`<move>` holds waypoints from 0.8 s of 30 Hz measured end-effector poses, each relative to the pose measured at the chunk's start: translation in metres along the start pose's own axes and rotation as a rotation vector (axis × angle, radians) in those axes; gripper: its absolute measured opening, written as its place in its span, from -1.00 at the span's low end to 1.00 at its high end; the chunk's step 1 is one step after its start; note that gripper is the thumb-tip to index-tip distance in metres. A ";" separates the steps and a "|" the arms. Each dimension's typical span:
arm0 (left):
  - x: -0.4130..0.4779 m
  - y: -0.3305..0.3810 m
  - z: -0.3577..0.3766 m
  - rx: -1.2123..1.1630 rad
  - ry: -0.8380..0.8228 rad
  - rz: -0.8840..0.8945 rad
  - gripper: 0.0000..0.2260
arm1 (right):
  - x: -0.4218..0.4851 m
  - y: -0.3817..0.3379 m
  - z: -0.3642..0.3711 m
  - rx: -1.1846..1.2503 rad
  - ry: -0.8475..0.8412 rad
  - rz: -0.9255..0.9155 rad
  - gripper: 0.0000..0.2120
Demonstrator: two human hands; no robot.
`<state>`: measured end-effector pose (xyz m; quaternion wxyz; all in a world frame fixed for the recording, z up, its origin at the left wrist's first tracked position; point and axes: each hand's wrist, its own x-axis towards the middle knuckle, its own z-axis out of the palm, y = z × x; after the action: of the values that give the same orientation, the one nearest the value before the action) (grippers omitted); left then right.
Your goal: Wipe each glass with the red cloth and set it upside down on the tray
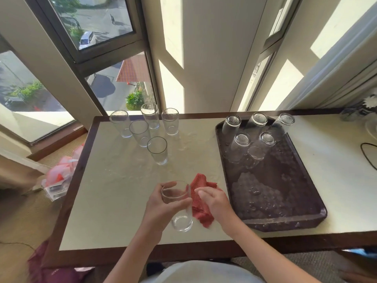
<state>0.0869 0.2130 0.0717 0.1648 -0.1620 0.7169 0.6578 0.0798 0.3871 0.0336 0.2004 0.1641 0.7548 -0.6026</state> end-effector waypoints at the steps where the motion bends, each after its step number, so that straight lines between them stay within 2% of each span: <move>1: 0.000 0.002 0.007 -0.037 -0.011 0.014 -0.47 | -0.006 -0.005 -0.006 0.175 -0.023 0.072 -0.77; 4: 0.003 0.007 0.029 -0.180 -0.045 0.035 -0.31 | -0.018 -0.006 -0.026 0.472 -0.169 0.212 -0.71; 7: 0.008 0.011 0.052 -0.266 -0.079 0.022 -0.29 | -0.024 0.003 -0.043 0.709 -0.366 0.252 -0.56; 11: 0.018 0.014 0.080 -0.272 -0.136 0.016 -0.29 | -0.029 0.011 -0.063 0.966 -0.401 0.236 -0.49; 13: 0.023 0.017 0.092 -0.229 -0.181 0.018 -0.33 | -0.030 0.012 -0.073 0.985 -0.309 0.221 -0.45; 15: 0.028 0.018 0.099 -0.114 -0.224 0.052 -0.40 | -0.031 0.011 -0.089 0.966 -0.147 0.218 -0.48; 19: 0.050 0.009 0.099 0.203 -0.315 0.142 -0.41 | -0.029 0.009 -0.137 0.687 0.159 0.160 -0.48; 22: 0.080 -0.003 0.095 0.471 -0.222 0.208 -0.62 | -0.021 0.005 -0.177 0.429 0.389 0.128 -0.62; 24: 0.102 -0.014 0.093 0.795 -0.127 0.252 -0.53 | -0.007 0.004 -0.201 0.215 0.525 0.090 -0.65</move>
<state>0.0048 0.3026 0.0057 0.1763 0.0441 0.9175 0.3537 0.0667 0.5840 0.0732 0.0062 0.3683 0.7044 -0.6067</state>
